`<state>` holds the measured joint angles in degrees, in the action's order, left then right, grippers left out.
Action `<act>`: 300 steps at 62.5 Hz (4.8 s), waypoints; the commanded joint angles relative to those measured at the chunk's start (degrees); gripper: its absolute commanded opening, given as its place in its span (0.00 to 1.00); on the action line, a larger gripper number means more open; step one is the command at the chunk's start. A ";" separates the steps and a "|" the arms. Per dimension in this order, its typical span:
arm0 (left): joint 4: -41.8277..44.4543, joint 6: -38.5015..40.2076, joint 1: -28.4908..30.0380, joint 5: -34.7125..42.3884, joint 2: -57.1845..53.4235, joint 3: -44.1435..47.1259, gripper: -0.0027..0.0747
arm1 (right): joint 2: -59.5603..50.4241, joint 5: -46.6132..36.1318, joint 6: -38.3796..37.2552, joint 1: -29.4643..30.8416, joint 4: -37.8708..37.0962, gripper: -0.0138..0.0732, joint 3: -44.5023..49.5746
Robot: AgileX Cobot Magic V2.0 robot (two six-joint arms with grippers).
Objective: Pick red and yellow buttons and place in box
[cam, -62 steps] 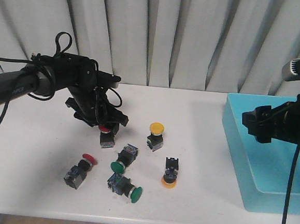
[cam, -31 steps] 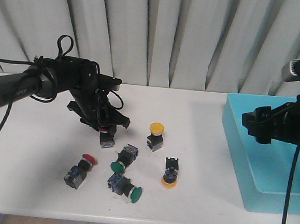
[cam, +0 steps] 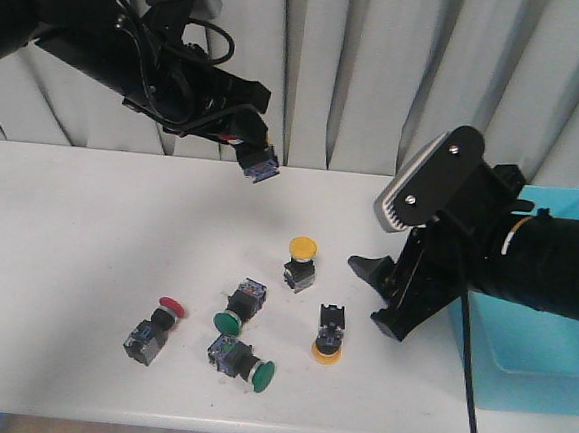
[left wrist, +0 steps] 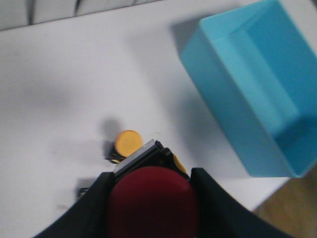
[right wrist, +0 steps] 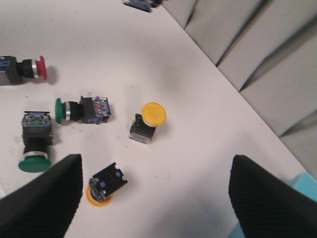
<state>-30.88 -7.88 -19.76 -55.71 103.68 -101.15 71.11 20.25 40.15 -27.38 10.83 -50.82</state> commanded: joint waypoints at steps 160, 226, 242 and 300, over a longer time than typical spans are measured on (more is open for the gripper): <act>11.62 -11.84 -9.20 0.75 -8.61 -1.80 0.63 | 6.27 -8.77 -18.67 29.89 6.37 0.16 -5.30; 38.10 6.01 -9.20 -0.54 -12.31 -1.74 0.51 | 42.92 15.21 -26.93 34.59 -3.70 0.58 -24.80; 37.99 6.41 -9.20 -0.92 -12.31 -1.74 0.51 | 42.10 15.61 -26.93 34.59 -3.66 0.74 -24.80; 20.97 -6.16 -9.46 19.23 4.87 -1.79 0.85 | -1.13 25.31 -25.87 28.71 -0.50 0.73 -24.80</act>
<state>-8.66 -14.05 -28.89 -41.20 108.32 -101.15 74.41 47.31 13.29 3.19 9.79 -73.97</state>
